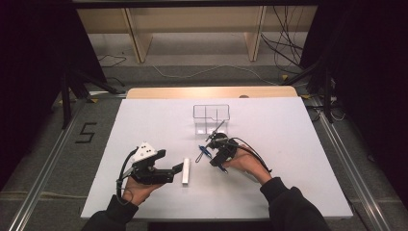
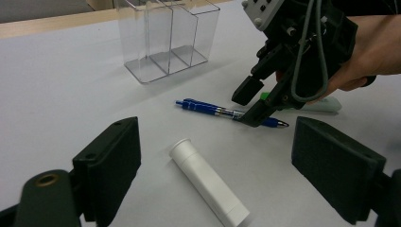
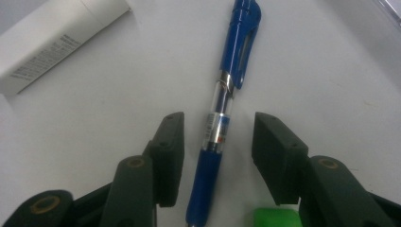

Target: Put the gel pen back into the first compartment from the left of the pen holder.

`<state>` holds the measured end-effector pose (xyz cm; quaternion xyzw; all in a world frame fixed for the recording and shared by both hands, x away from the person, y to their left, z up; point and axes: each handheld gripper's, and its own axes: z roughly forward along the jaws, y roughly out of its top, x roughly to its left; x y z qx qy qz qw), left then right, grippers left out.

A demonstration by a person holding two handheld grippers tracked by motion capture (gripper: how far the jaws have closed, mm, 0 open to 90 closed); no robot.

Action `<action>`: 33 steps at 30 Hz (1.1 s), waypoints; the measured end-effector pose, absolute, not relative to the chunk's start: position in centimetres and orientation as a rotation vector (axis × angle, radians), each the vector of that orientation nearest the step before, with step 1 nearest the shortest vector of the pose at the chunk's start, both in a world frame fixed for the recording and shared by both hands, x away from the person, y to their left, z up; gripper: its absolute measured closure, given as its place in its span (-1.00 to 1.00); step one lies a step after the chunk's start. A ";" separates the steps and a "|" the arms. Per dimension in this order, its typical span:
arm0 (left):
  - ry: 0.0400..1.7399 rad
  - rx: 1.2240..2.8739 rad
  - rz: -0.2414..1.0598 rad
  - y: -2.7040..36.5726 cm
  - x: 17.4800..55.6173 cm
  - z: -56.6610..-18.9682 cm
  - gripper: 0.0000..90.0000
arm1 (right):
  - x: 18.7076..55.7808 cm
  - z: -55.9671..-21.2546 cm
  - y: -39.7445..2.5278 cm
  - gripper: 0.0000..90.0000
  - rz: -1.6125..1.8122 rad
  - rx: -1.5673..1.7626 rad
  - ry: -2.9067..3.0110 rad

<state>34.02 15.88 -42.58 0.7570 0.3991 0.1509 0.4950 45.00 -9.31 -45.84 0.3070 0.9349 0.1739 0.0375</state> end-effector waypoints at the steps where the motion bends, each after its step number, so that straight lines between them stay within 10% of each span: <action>1: 0.968 1.833 0.365 15.9 34.0 -42.6 -0.64 | 45.1 -45.8 -9.2 0.24 0.528 0.941 2.872; 33: 0.959 1.828 0.365 15.8 33.9 -42.5 -0.64 | 45.8 -45.9 -7.7 0.59 0.346 0.923 2.905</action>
